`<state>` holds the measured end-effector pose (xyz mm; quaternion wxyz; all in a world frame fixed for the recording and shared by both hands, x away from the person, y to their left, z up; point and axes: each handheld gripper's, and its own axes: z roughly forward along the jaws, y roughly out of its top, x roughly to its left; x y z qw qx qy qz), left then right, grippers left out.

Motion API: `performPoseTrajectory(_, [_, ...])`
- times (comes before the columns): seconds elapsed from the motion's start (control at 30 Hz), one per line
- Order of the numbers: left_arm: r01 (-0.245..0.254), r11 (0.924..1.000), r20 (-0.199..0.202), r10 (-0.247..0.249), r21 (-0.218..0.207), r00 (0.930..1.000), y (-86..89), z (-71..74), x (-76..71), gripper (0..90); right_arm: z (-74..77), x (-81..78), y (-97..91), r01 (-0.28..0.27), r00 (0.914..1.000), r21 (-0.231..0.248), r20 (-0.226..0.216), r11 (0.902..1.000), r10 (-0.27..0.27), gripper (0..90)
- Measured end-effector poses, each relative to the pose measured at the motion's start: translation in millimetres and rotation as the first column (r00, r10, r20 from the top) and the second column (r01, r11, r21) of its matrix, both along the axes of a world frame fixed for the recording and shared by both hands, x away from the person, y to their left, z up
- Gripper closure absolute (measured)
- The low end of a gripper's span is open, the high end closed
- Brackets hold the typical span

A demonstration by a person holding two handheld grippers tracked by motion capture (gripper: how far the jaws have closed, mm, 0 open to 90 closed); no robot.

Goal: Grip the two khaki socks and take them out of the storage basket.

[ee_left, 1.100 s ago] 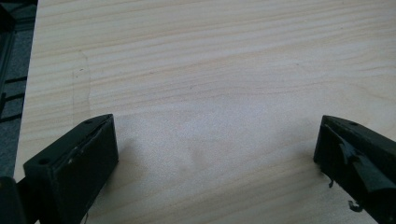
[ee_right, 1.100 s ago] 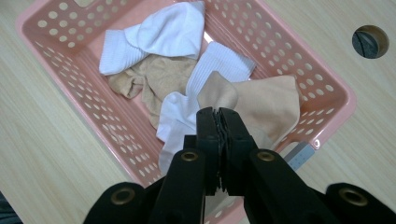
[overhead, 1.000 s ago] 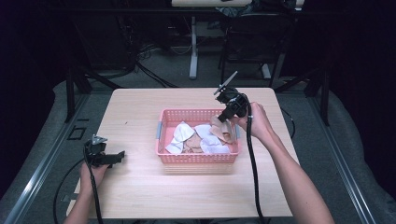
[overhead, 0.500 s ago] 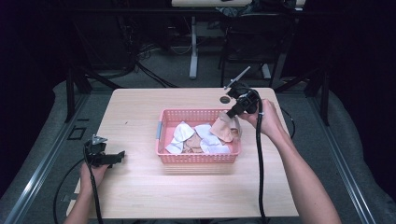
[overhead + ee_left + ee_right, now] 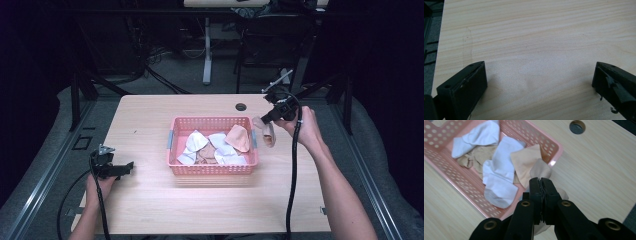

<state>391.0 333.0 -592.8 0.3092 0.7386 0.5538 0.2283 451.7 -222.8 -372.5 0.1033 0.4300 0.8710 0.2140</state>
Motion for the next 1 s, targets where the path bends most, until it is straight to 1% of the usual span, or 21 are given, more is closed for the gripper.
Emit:
performPoseTrajectory(0.03, [-0.001, 1.0000, 0.000, 0.001, 0.001, 1.0000, 0.0, 0.0, 0.0, 0.0, -2.8, 0.0, -7.8, 0.018, 0.9998, -0.001, -0.003, 0.9998, -0.018, 87.8])
performPoseTrajectory(0.07, [-0.001, 1.0000, 0.000, 0.001, 0.001, 1.0000, 0.0, 0.0, 0.0, 0.0, -2.8, 0.0, -7.8, 0.018, 0.9998, -0.001, -0.003, 0.9998, -0.018, 87.8])
performPoseTrajectory(0.17, [0.000, 1.0000, 0.000, 0.000, 0.000, 1.0000, 0.0, 0.0, 0.0, 0.0, -8.8, 1.3, -19.1, 0.042, 0.9991, -0.016, -0.010, 0.9990, -0.042, 87.8])
performPoseTrajectory(0.2, [-0.001, 1.0000, 0.000, 0.001, 0.000, 1.0000, -0.1, 0.0, 0.0, 0.0, -13.5, 2.7, -25.8, 0.062, 0.9979, -0.020, -0.021, 0.9979, -0.062, 87.8])
performPoseTrajectory(0.27, [-0.001, 1.0000, 0.000, 0.001, 0.000, 1.0000, -0.1, 0.0, -0.1, 0.0, -16.4, 3.4, -29.0, 0.068, 0.9976, -0.013, -0.017, 0.9976, -0.068, 87.8])
performPoseTrajectory(0.33, [-0.002, 1.0000, 0.000, 0.002, 0.000, 1.0000, -0.2, 0.0, -0.1, 0.0, -24.3, 5.0, -36.7, 0.089, 0.9954, -0.020, -0.032, 0.9958, -0.090, 87.8])
performPoseTrajectory(0.37, [-0.002, 1.0000, 0.000, 0.002, 0.000, 1.0000, -0.2, 0.0, -0.1, 0.0, -24.3, 5.0, -36.7, 0.089, 0.9954, -0.020, -0.032, 0.9958, -0.090, 87.8])
performPoseTrajectory(0.4, [-0.002, 1.0000, 0.000, 0.002, 0.000, 1.0000, -0.2, 0.0, -0.1, 0.0, -26.8, 5.7, -39.3, 0.094, 0.9946, -0.043, -0.038, 0.9946, -0.096, 87.8])
performPoseTrajectory(0.43, [-0.003, 1.0000, 0.000, 0.003, 0.000, 1.0000, -0.2, 0.0, -0.1, 0.0, -30.6, 6.9, -41.9, 0.100, 0.9940, -0.041, -0.040, 0.9941, -0.102, 87.8])
performPoseTrajectory(0.47, [-0.003, 1.0000, 0.000, 0.003, 0.000, 1.0000, -0.2, 0.0, -0.1, 0.0, -37.4, 8.6, -45.7, 0.116, 0.9916, -0.054, -0.052, 0.9918, -0.119, 87.8])
performPoseTrajectory(0.5, [-0.003, 1.0000, 0.000, 0.003, 0.000, 1.0000, -0.2, 0.0, -0.1, 0.0, -37.4, 8.6, -45.7, 0.116, 0.9916, -0.054, -0.052, 0.9918, -0.119, 87.8])
performPoseTrajectory(0.57, [-0.003, 1.0000, 0.000, 0.003, 0.000, 1.0000, -0.2, 0.0, -0.1, 0.0, -45.2, 11.0, -48.4, 0.119, 0.9907, -0.059, -0.059, 0.9911, -0.123, 87.8])
performPoseTrajectory(0.6, [-0.002, 1.0000, 0.000, 0.002, 0.000, 1.0000, -0.2, 0.0, -0.1, 0.0, -53.5, 13.2, -49.3, 0.128, 0.9888, -0.056, -0.070, 0.9901, -0.132, 87.8])
performPoseTrajectory(0.67, [-0.003, 1.0000, 0.000, 0.003, 0.000, 1.0000, -0.3, 0.0, -0.2, 0.0, -57.1, 14.2, -49.7, 0.131, 0.9880, -0.064, -0.073, 0.9893, -0.136, 87.8])
performPoseTrajectory(0.8, [-0.003, 1.0000, 0.000, 0.003, 0.000, 1.0000, -0.3, 0.0, -0.2, 0.0, -73.2, 17.2, -48.8, 0.132, 0.9845, -0.072, -0.106, 0.9886, -0.139, 87.7])
performPoseTrajectory(0.83, [-0.003, 1.0000, 0.000, 0.003, 0.000, 1.0000, -0.3, 0.0, -0.2, 0.0, -77.4, 18.1, -48.8, 0.132, 0.9846, -0.078, -0.105, 0.9882, -0.140, 87.7])
performPoseTrajectory(0.87, [-0.004, 1.0000, -0.001, 0.004, 0.000, 1.0000, -0.3, 0.0, -0.2, 0.0, -80.5, 19.5, -49.0, 0.120, 0.9840, -0.093, -0.121, 0.9885, -0.131, 87.7])
performPoseTrajectory(0.9, [-0.004, 1.0000, -0.001, 0.004, 0.000, 1.0000, -0.3, 0.0, -0.2, 0.0, -85.0, 20.1, -48.3, 0.132, 0.9825, -0.087, -0.121, 0.9874, -0.142, 87.5])
performPoseTrajectory(0.93, [-0.004, 1.0000, -0.001, 0.004, 0.000, 1.0000, -0.3, 0.0, -0.2, 0.0, -88.1, 21.4, -48.3, 0.128, 0.9810, -0.098, -0.134, 0.9870, -0.140, 87.4])
performPoseTrajectory(0.97, [-0.004, 1.0000, -0.001, 0.004, 0.000, 1.0000, -0.3, 0.0, -0.2, 0.0, -93.5, 23.1, -48.5, 0.135, 0.9782, -0.092, -0.146, 0.9865, -0.148, 86.4])
performPoseTrajectory(1.0, [-0.004, 1.0000, -0.001, 0.004, 0.000, 1.0000, -0.3, 0.0, -0.2, 0.0, -93.5, 23.1, -48.5, 0.135, 0.9782, -0.092, -0.146, 0.9865, -0.148, 86.4])
